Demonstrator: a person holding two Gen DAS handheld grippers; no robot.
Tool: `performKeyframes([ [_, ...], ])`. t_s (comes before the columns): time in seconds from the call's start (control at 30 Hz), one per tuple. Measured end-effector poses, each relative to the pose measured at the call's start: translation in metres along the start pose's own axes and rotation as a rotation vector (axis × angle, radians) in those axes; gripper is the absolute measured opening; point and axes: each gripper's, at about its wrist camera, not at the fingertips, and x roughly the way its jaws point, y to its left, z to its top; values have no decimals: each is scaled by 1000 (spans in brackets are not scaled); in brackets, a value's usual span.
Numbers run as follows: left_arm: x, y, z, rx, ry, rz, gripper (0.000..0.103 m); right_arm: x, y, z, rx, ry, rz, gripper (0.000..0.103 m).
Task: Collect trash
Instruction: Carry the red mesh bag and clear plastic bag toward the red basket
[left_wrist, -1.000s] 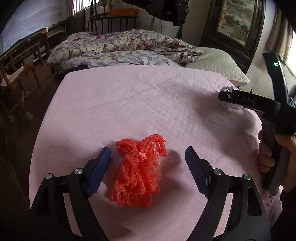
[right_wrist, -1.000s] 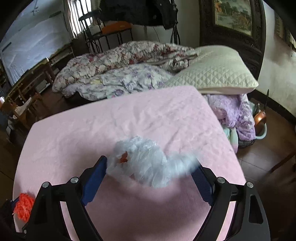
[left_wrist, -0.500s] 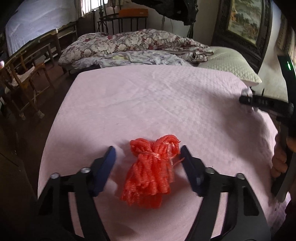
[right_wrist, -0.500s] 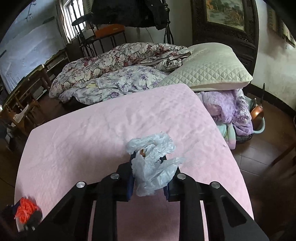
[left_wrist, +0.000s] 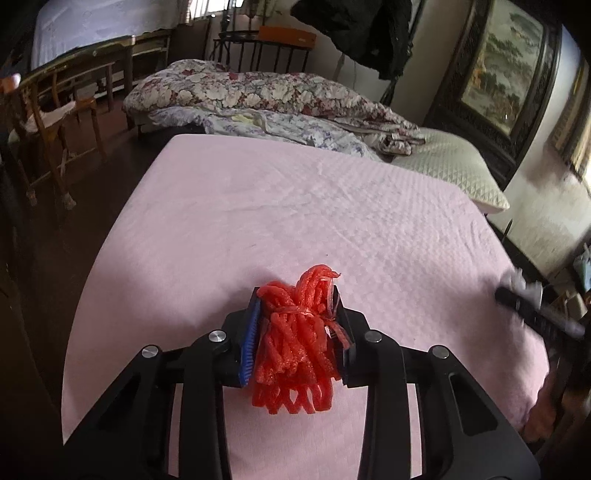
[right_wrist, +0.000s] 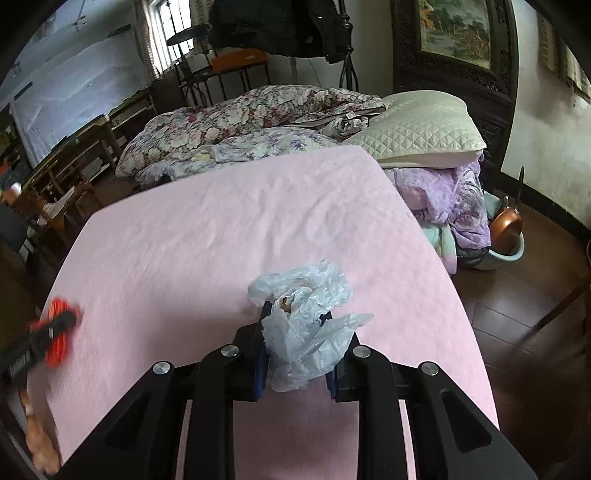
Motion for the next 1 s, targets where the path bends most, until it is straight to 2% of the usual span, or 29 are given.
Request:
performKeyframes([
  [0.1, -12, 0, -11, -9, -7, 25, 34, -16, -2, -19, -5, 2, 25, 25],
  [0.37, -50, -29, -45, 63, -41, 108, 34, -52, -8, -60, 12, 8, 52, 25],
  [0.6, -85, -59, -64, 131, -81, 104, 34, -91, -22, -86, 37, -14, 71, 25],
  [1.0, -127, -133, -87, 254, -128, 27, 35, -163, -65, -124, 62, -99, 30, 25],
])
